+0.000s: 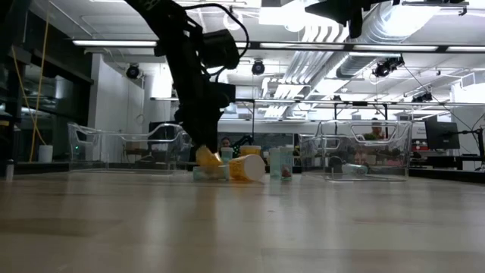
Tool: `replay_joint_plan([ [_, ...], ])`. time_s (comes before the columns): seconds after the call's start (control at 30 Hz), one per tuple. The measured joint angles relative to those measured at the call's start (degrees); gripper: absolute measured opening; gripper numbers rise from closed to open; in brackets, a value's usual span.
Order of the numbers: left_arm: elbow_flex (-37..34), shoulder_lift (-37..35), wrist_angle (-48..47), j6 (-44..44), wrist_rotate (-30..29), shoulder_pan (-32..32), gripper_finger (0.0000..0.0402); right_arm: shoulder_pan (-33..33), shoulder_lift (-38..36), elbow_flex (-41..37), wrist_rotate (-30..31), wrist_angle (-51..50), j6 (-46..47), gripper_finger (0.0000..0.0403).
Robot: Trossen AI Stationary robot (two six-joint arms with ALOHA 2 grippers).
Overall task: Pick and place medicine bottles into bin by pill shape (circle, oval)
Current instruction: Put the bottom left orange capsule bottle into the right transparent bin
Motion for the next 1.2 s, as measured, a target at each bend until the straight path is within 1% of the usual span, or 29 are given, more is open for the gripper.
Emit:
replay_joint_plan([
  [0.53, 0.05, 0.35, 0.26, 1.08, -0.83, -0.01, 0.0289, 0.0, 0.0, 0.0, -0.04, 0.06, 0.71, 0.0188],
  [0.6, 0.05, -0.02, 0.19, 2.64, -0.47, 0.01, 0.0289, 0.0, 0.0, 0.0, -0.04, 0.06, 0.71, 0.0188],
  [0.73, 0.05, -2.7, -0.6, 13.63, 2.39, -0.25, 0.0289, -0.02, 0.0, 0.0, -0.07, 0.06, 0.71, 0.0188],
  [0.87, 0.05, -5.47, -2.39, 30.88, 2.2, -1.74, 0.0289, -0.02, 0.0, 0.0, -0.1, -0.02, 0.71, 0.0188],
  [0.93, 0.05, -5.71, -2.61, 39.77, 1.84, -2.76, 0.0289, -0.02, 0.0, 0.0, -0.13, -0.36, 0.71, 0.0188],
  [1.03, 0.05, -4.9, -2.58, 50.16, 1.74, -4.27, 0.0289, -0.02, 0.0, 0.0, -0.13, -0.46, 0.71, 0.0188],
  [1.1, 0.05, -3.41, -2.56, 55.35, 0.36, -5.35, 0.0289, -0.02, 0.0, 0.0, -0.13, -0.5, 0.71, 0.0188],
  [1.2, 0.05, -1.46, -2.15, 61.95, -6.04, -6.63, 0.0289, -0.02, 0.0, 0.0, -0.13, -0.58, 0.71, 0.0188],
])
